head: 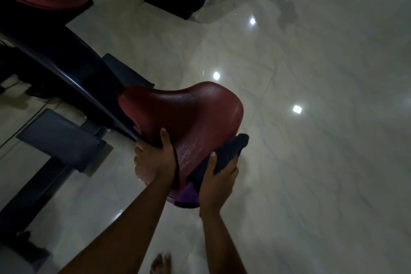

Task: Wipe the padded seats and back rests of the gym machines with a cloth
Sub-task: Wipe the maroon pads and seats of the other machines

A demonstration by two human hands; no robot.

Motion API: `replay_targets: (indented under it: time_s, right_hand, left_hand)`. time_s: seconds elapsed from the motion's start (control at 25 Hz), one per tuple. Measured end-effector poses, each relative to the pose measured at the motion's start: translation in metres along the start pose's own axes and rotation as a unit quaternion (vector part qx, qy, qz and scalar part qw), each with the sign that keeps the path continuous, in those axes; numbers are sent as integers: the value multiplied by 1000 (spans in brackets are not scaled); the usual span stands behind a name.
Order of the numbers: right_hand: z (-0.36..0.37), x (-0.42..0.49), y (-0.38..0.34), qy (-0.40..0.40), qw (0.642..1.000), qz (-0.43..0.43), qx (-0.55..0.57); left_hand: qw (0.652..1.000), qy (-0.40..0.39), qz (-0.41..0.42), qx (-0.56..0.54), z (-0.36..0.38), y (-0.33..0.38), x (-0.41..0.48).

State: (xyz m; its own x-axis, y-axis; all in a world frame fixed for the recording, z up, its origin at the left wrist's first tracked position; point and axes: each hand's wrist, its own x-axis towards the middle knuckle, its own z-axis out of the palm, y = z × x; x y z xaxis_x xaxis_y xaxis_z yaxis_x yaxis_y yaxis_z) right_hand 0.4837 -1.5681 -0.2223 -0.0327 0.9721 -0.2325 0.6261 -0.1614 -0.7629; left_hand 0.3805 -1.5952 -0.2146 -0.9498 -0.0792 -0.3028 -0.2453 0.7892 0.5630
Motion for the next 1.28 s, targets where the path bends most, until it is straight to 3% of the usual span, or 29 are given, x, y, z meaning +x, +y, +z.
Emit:
replay_targets:
  time_s: [0.12, 0.24, 0.36, 0.52, 0.6, 0.76, 0.88, 1.0, 1.08, 1.16, 1.2, 1.28]
  right_hand:
    - [12, -52, 4, 5, 986, -71, -151]
    - [19, -82, -2, 26, 936, -201, -289]
    - [16, -52, -15, 2, 881, -331, -337]
    - [18, 27, -45, 33, 854, -357, -376]
    - [27, 55, -68, 7, 847, -368, -384]
    - [49, 76, -97, -47, 839, -405, -361]
    - [45, 47, -79, -36, 794, -512, -325]
    - [28, 22, -57, -73, 764, -546, -336]
    - [12, 9, -52, -133, 759, -527, -359]
    - [-7, 6, -56, -210, 760, -489, -372]
    - [-18, 8, -60, -244, 776, -457, -360]
    - [-47, 2, -66, -255, 840, -379, -294]
  left_hand:
    - [995, -64, 13, -74, -9, -10, 5]
    - [960, -171, -14, -223, -24, -26, 15]
    - [942, -204, -68, -256, -35, -27, 20]
    - [967, -170, -31, -188, -29, -14, 16]
    - [983, -129, 12, -128, -24, -17, 13]
    - [988, -96, 38, -113, -19, -22, 11]
    - [986, -109, 45, -122, -26, -19, 8]
    - [967, -161, -6, -196, -37, -17, 5]
    - [921, -236, -46, -305, -52, -19, 4]
    - [903, -267, -42, -335, -73, -24, -6]
    - [909, -268, -28, -318, -84, -26, -11]
    - [919, -269, 6, -289, -110, -22, -24]
